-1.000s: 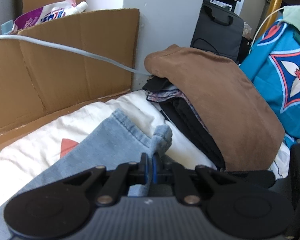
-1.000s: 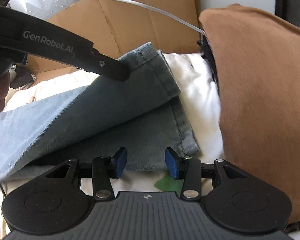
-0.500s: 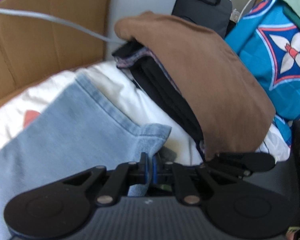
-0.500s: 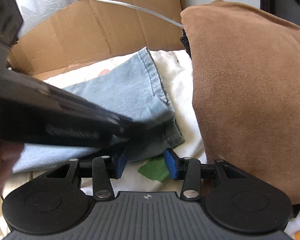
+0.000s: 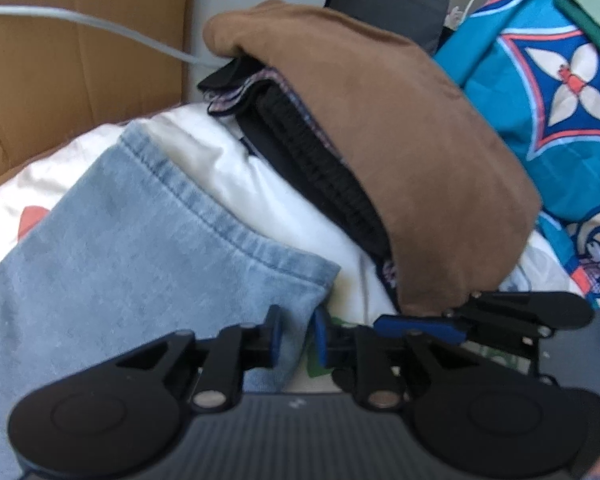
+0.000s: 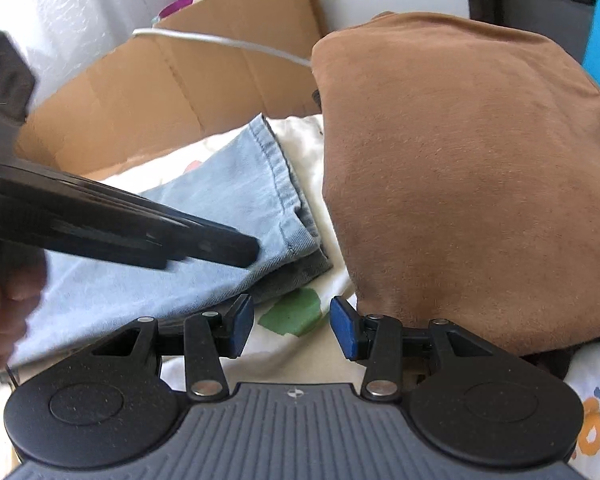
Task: Fold clothes
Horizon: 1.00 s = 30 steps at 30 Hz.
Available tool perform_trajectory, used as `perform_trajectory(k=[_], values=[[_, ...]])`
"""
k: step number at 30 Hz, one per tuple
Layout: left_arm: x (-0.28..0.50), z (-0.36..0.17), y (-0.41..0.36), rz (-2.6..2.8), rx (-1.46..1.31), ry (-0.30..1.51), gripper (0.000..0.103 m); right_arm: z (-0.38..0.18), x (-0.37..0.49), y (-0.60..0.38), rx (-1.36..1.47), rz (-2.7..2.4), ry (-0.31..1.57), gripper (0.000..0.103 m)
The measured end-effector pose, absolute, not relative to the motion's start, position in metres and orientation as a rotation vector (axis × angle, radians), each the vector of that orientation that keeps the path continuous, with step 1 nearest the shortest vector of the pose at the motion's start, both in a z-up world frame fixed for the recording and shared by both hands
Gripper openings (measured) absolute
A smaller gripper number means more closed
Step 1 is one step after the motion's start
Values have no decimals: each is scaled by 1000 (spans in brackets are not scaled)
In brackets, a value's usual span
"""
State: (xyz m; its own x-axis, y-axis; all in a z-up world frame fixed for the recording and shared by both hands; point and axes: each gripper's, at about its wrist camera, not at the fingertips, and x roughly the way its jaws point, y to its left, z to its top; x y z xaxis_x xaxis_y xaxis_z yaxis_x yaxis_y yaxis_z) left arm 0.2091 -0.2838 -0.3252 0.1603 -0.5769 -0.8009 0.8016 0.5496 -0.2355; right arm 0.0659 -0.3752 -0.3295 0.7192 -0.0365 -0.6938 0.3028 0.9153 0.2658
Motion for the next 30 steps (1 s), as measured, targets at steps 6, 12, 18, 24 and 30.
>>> perform_trajectory(k=[6, 12, 18, 24, 30], values=[[204, -281, -250, -1006, 307, 940, 28, -326, 66, -361, 376, -157, 724, 49], [205, -248, -209, -909, 390, 933, 30, -325, 77, -351, 406, -114, 721, 49], [191, -225, -155, -782, 414, 917, 43, -321, 79, -337, 398, -62, 731, 49], [160, -251, -109, -658, 356, 917, 59, -319, 76, -324, 347, -28, 766, 50], [124, -299, -90, -560, 411, 910, 59, -307, 78, -314, 315, -4, 793, 50]])
